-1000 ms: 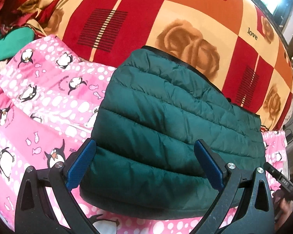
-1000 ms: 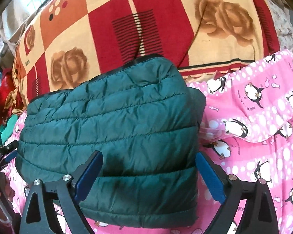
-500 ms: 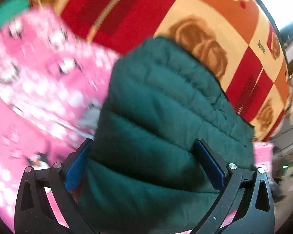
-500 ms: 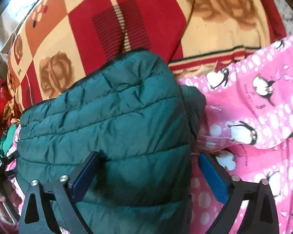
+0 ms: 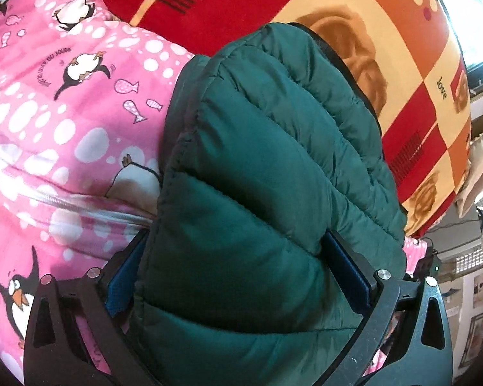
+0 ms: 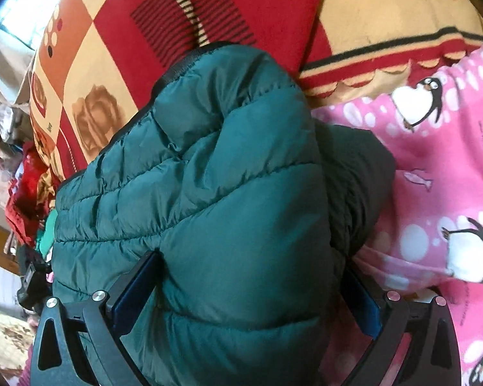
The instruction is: Fold large clothes
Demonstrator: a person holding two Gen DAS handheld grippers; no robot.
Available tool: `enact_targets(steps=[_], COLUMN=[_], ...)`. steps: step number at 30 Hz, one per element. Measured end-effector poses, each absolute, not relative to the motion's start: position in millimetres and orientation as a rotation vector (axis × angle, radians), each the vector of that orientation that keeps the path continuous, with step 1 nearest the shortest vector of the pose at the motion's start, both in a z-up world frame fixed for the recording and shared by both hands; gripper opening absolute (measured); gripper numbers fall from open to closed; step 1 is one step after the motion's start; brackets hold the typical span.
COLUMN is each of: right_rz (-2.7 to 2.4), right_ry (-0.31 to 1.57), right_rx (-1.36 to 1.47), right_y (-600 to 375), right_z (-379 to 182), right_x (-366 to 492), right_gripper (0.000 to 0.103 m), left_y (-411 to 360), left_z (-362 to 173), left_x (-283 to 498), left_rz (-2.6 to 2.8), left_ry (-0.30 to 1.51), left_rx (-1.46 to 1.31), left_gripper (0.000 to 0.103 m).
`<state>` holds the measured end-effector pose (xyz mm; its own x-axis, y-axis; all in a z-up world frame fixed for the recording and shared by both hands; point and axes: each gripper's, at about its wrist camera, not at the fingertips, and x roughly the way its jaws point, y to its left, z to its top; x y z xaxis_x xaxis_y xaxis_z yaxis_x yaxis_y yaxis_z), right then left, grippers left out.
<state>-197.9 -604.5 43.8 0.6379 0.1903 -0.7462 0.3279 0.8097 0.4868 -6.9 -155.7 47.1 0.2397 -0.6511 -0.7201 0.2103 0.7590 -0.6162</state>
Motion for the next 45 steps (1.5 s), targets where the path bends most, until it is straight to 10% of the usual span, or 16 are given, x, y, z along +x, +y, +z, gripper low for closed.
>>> enact_targets(steps=[4, 9, 17, 28, 35, 45], right_rz=[-0.067, -0.047, 0.004, 0.030, -0.193, -0.356], right_ry=[0.851, 0.808, 0.715, 0.761, 0.826, 0.787], right_rx=[0.626, 0.596, 0.598, 0.668, 0.701, 0.518], right_y=[-594.7, -580.2, -554.5, -512.9, -520.3, -498.4], right_z=[48.7, 74.6, 127.6, 119.3, 67.4, 113.1], right_x=[-206.9, -226.7, -273.3, -381.9, -380.5, -402.5], right_gripper=[0.092, 0.046, 0.034, 0.035, 0.076, 0.076], left_y=[-168.0, -175.2, -159.0, -95.4, -84.2, -80.8], left_z=[51.6, 78.4, 125.7, 134.2, 82.4, 121.9], left_x=[-11.2, -33.0, -66.0, -148.8, -147.1, -179.8], left_rz=[-0.597, -0.633, -0.733, -0.821, -0.628, -0.469], left_ry=[1.165, 1.078, 1.027, 1.097, 1.163, 0.987], left_rx=[-0.369, -0.298, -0.299, -0.268, -0.252, -0.121], left_gripper=[0.102, 0.053, 0.034, 0.036, 0.086, 0.089])
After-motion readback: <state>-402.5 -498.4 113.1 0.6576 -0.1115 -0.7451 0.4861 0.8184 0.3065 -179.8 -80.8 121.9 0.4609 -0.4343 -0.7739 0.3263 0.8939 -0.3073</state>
